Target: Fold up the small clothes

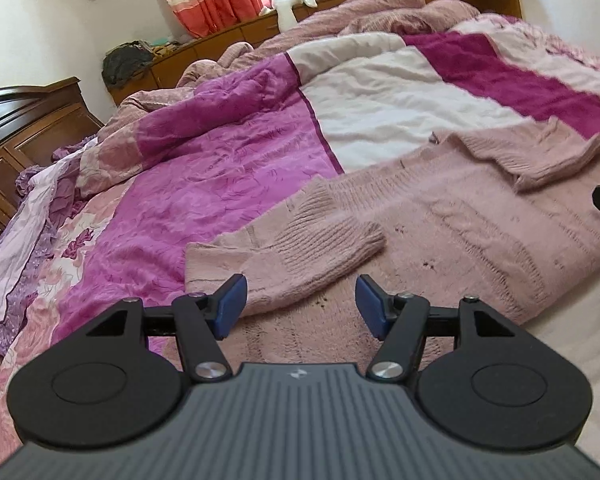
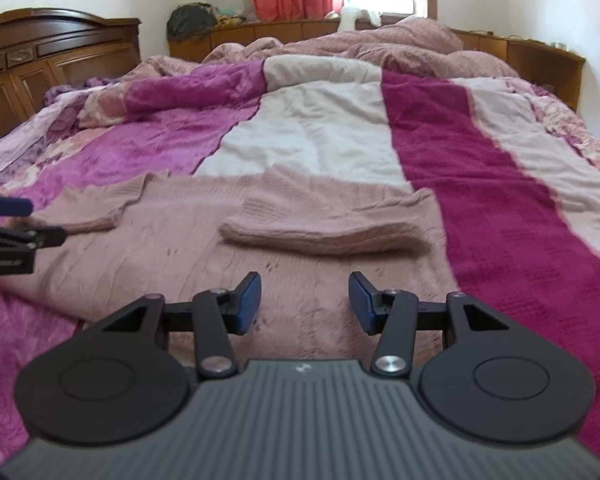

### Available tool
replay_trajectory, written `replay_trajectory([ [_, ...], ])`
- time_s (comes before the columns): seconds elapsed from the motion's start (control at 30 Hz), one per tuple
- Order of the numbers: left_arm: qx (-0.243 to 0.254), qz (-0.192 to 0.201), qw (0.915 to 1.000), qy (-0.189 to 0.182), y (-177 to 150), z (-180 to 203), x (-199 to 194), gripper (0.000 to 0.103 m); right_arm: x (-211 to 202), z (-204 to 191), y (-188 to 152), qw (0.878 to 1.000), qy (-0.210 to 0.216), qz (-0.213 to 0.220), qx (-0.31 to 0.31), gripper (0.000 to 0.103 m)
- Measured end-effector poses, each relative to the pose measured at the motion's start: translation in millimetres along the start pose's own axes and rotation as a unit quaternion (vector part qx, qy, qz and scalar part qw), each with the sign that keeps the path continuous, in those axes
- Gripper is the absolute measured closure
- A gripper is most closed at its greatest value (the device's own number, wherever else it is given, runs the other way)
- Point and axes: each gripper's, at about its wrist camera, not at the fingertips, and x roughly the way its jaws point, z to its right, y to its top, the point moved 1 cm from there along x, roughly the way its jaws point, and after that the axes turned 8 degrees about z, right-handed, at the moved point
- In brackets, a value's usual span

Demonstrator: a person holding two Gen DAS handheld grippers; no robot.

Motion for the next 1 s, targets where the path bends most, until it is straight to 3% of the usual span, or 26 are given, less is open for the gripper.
replay_trajectory([
  [0.23, 0.041, 0.001, 0.9991, -0.006, -4, 7, 32, 0.035, 12, -3, -11, 1.000, -0.003, -0.026, -0.007, 0.053],
  [0.33, 0.034, 0.001, 0.9993, -0.015, -6, 6, 44, 0.037, 12, -3, -13, 1.000, -0.004, -0.026, -0.005, 0.053],
  [0.37, 0.024, 0.001, 0.9995, -0.018, -5, 4, 47, 0.048, 12, -3, -13, 1.000, -0.003, -0.025, -0.003, 0.053],
  [0.4, 0.012, 0.000, 0.9997, -0.022, -4, 2, 49, 0.068, 12, -3, -14, 1.000, -0.003, -0.025, -0.002, 0.053],
  [0.47, -0.011, -0.004, 0.9998, -0.016, 0, -4, 54, 0.088, 12, -3, -14, 1.000, -0.003, -0.025, -0.002, 0.053],
  [0.5, -0.020, -0.002, 0.9997, -0.011, 2, -7, 54, 0.093, 12, -3, -15, 1.000, -0.003, -0.025, -0.002, 0.053],
  [0.7, -0.041, 0.010, 0.9978, 0.052, 17, -35, 66, 0.094, 13, -3, -17, 1.000, -0.004, -0.025, -0.005, 0.053],
  [0.9, -0.080, -0.021, 0.9904, 0.111, 20, -73, 100, 0.093, 13, -4, -17, 1.000, -0.006, -0.024, -0.010, 0.053],
  [1.0, -0.097, -0.033, 0.9876, 0.119, 16, -85, 109, 0.092, 13, -5, -17, 1.000, -0.005, -0.024, -0.009, 0.053],
])
